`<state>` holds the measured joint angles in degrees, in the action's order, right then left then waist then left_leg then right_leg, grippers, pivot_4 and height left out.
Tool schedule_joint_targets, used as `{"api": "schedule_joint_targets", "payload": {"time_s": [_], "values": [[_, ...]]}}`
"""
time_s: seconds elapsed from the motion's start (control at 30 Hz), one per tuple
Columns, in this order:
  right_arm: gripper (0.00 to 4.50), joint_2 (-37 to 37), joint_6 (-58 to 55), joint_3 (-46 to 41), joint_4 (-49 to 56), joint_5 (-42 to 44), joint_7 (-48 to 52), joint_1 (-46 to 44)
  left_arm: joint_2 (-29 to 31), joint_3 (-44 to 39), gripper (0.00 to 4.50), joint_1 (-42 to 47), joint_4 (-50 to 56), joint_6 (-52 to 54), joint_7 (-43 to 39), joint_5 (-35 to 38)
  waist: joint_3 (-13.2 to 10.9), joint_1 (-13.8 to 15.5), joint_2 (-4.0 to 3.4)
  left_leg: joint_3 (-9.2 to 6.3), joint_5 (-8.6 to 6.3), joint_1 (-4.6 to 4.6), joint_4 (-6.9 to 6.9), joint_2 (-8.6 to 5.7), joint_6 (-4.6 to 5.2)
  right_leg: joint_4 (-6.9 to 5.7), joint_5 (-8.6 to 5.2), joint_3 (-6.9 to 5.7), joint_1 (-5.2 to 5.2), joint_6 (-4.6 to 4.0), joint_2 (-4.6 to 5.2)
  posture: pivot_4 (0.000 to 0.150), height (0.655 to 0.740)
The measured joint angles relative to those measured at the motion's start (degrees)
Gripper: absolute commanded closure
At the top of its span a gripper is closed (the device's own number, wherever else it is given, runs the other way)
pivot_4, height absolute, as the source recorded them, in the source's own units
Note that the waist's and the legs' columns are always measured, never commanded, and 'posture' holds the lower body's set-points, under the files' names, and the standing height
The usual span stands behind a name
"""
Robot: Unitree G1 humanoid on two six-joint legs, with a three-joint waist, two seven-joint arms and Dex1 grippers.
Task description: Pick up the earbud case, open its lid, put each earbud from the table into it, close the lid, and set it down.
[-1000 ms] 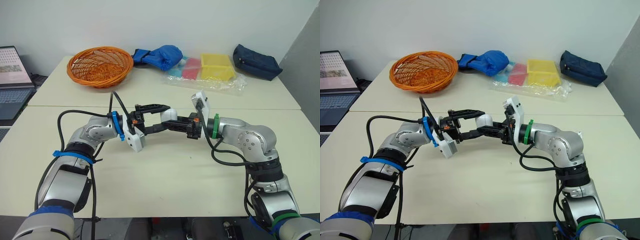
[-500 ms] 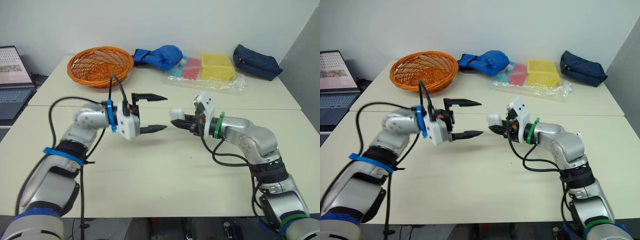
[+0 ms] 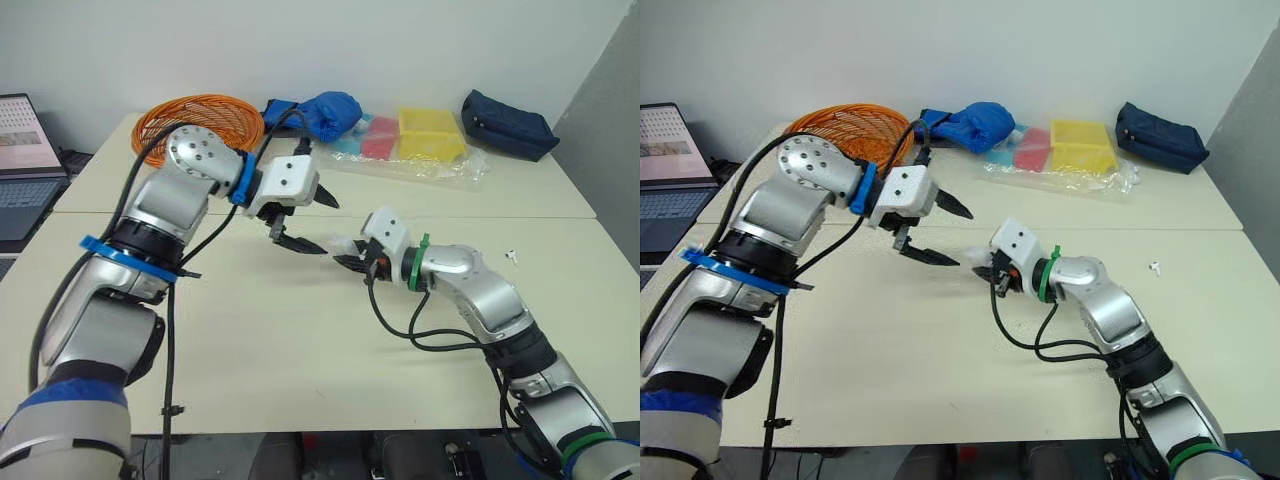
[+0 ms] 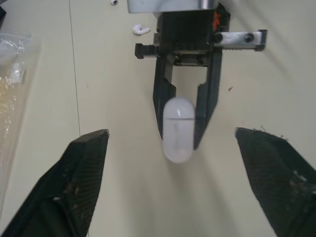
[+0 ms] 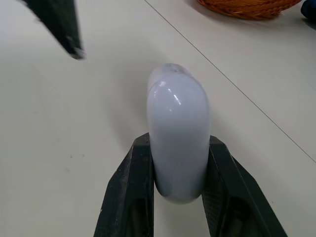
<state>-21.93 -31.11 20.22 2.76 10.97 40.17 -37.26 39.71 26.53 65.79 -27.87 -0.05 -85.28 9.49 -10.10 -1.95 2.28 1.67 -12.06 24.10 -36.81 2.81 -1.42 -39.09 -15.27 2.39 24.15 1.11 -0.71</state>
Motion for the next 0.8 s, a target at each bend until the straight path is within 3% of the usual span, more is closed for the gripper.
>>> {"api": "schedule_joint_targets", "payload": {"time_s": [0.1, 0.8], "values": [[3.64, 0.2, 0.0, 0.1, 0.0, -0.9, 0.0, 0.0, -1.0, 0.1, 2.19, 0.0, -1.3, 0.4, -0.4, -2.8, 0.0, 0.1, 0.00, -0.05, 0.00, 0.06, 0.00, 0.02, 0.00, 0.00, 0.00, -0.05, 0.02, -0.01, 0.00, 0.150, 0.7400], [3.64, 2.2, -2.5, 1.3, 1.7, -5.8, -0.2, -1.6, -5.4, 0.0, 2.19, 0.3, -3.7, -2.7, -1.8, -12.4, 0.0, 0.1, 0.00, -0.07, 0.00, 0.14, -0.11, 0.01, 0.00, -0.01, 0.01, -0.05, 0.04, -0.03, 0.01, 0.150, 0.7400]]}}
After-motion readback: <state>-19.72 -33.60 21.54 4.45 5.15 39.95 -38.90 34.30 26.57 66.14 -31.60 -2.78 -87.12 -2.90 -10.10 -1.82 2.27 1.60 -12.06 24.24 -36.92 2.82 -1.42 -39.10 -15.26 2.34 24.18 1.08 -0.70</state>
